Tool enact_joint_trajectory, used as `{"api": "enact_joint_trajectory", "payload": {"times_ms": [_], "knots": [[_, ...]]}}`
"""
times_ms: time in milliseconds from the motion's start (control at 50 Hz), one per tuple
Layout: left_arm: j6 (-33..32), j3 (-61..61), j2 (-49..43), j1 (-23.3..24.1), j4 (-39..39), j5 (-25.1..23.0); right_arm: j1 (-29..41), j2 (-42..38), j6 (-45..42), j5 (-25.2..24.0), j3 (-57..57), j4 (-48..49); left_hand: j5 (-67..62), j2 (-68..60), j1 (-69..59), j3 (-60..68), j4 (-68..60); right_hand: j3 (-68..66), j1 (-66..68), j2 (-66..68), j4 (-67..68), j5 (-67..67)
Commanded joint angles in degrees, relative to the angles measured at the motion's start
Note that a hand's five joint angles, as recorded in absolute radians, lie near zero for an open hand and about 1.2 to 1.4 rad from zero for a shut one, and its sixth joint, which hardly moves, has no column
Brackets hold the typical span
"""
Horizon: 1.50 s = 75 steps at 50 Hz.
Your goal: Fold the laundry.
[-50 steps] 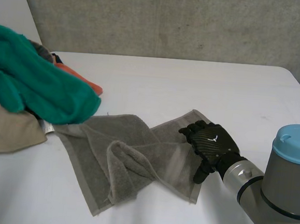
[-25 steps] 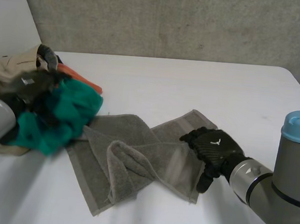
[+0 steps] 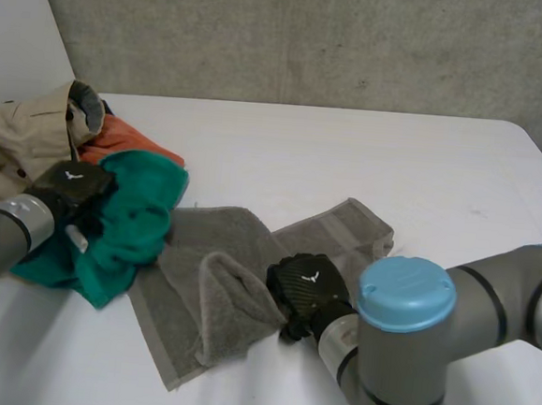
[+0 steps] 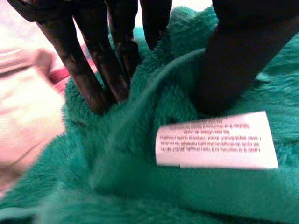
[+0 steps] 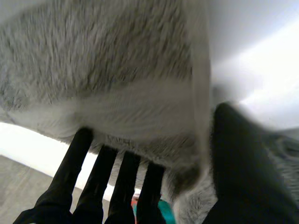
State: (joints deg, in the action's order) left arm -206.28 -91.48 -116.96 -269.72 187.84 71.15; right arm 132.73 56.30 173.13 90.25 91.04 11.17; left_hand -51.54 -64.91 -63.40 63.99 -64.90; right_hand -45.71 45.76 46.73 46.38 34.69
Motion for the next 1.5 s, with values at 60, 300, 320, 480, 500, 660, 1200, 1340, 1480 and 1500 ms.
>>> {"api": "enact_joint_trajectory", "payload": {"times_ms": [60,300,320,480,500,660,1200,1340,1480,1500], "knots": [[1.0,2.8,3.6,-3.0,0.1,11.2,-3.8,3.2,-1.4,3.4,-0.1,1.6,-18.5,-15.1,-16.6,16.0,-15.1,-34.3,34.2,33.3,33.6,35.3],[5.5,-3.3,13.7,-1.3,-3.7,0.8,-24.6,20.7,-16.3,-7.5,4.1,-5.4,-18.5,-15.1,-16.6,16.0,-15.1,-34.3,34.2,33.3,33.6,35.3],[5.5,-3.8,13.8,-0.7,-4.0,0.8,-25.9,20.7,-18.0,-8.2,4.1,-6.8,-17.1,-13.8,-15.3,14.7,-13.8,-34.3,34.2,33.3,33.6,35.3],[3.3,-8.0,14.1,4.2,-6.6,4.7,-32.9,17.8,-28.0,-16.9,5.0,-14.0,41.2,44.5,43.0,-43.6,44.5,-34.3,34.2,33.3,33.6,35.3],[2.7,-8.1,14.1,4.7,-6.6,5.0,-32.9,17.4,-27.8,-17.8,5.0,-13.9,46.9,50.3,48.8,-49.4,50.3,-34.3,34.2,33.3,33.6,35.3],[2.5,-7.7,19.2,8.9,-6.8,6.4,-32.0,17.2,-23.4,-18.4,5.5,-12.1,51.5,54.9,53.4,-54.0,54.9,-34.3,34.2,33.3,33.6,35.3],[7.6,-19.0,16.2,33.6,-7.1,14.5,-31.2,21.6,-22.1,-18.2,8.4,-10.7,48.5,51.8,50.3,-50.9,51.8,-34.3,34.2,33.3,33.6,35.3],[10.9,-20.6,15.2,36.2,-2.3,14.9,-31.3,21.1,-21.2,-18.2,9.9,-8.5,48.6,52.0,50.5,-51.1,52.0,-34.3,34.2,33.3,33.6,35.3],[12.8,-20.6,12.6,38.3,-0.8,15.2,-31.0,21.1,-21.0,-18.2,10.8,-7.0,48.5,51.8,50.3,-50.9,51.8,-34.3,34.2,33.3,33.6,35.3],[12.8,-20.5,11.8,38.9,-0.2,15.3,-31.0,21.1,-21.0,-18.2,11.1,-6.8,48.5,51.8,50.3,-50.9,51.8,-34.3,34.2,33.3,33.6,35.3]]}}
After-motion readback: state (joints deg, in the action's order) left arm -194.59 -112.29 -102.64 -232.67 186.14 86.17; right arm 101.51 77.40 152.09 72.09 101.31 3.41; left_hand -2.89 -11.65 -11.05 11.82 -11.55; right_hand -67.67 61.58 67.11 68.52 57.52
